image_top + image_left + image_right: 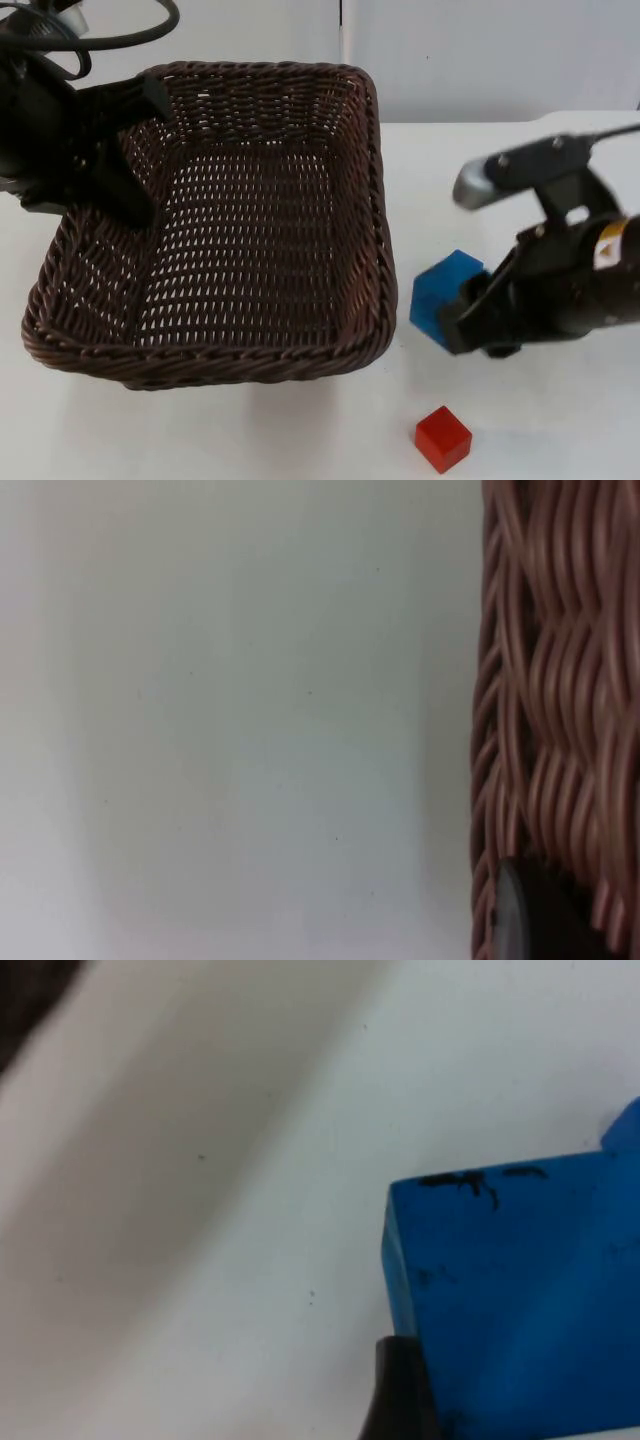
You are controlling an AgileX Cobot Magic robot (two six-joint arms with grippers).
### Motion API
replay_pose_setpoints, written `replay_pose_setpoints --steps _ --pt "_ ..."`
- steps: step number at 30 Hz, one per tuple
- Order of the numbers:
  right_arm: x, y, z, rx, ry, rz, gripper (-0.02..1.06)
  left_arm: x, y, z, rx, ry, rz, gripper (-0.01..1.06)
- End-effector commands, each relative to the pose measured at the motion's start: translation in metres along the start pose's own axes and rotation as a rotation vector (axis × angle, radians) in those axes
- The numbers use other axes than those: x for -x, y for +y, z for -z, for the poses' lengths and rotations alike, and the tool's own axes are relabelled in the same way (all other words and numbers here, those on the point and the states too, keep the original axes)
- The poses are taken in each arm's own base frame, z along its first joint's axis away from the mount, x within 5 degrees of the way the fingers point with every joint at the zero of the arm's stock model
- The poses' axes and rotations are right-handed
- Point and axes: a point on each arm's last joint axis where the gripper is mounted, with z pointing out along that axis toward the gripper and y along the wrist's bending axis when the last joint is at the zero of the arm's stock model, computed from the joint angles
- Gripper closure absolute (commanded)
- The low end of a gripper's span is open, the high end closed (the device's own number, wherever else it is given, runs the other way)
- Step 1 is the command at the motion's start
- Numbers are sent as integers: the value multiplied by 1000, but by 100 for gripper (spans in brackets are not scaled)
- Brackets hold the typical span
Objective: Pick up the basket with the left hand and place the largest block into the basket with the right hand.
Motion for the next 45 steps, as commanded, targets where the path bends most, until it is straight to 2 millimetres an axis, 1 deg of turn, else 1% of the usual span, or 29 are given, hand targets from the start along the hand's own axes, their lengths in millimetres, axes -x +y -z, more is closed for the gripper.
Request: replay_pose_setpoints --steps 1,6,7,12,13,18,19,24,25,28,30,41,44,45 --pt "7 2 11 10 -12 25 105 1 -2 1 -20 -16 25 105" --pt "21 4 50 33 -29 45 105 1 -2 1 -20 -16 25 105" --pt "21 4 50 33 -29 45 105 1 -2 1 -20 -16 25 105" --pt "26 5 85 52 -20 76 105 1 -2 1 -20 -16 25 105" --pt "26 5 85 52 -20 76 105 1 -2 1 -20 -16 25 105" --pt "31 5 120 65 -58 85 105 1 -2 1 -20 -16 25 105" --pt "31 5 120 65 -58 85 105 1 -2 1 -20 -16 25 105" --pt "31 5 149 75 -92 86 105 1 -2 1 -20 -16 25 105" --pt "31 5 149 75 -92 86 105 1 -2 1 -20 -16 25 105" --pt "29 6 160 81 -87 89 105 2 -2 1 -19 -20 25 105" --pt "27 6 163 83 -81 90 105 2 -2 1 -19 -22 25 105" --pt "25 6 163 86 -62 89 105 2 -2 1 -19 -22 25 105" --pt "29 6 166 89 -62 91 105 2 -2 1 -19 -22 25 105" --pt "35 7 170 91 -69 92 105 2 -2 1 -19 -22 25 105"
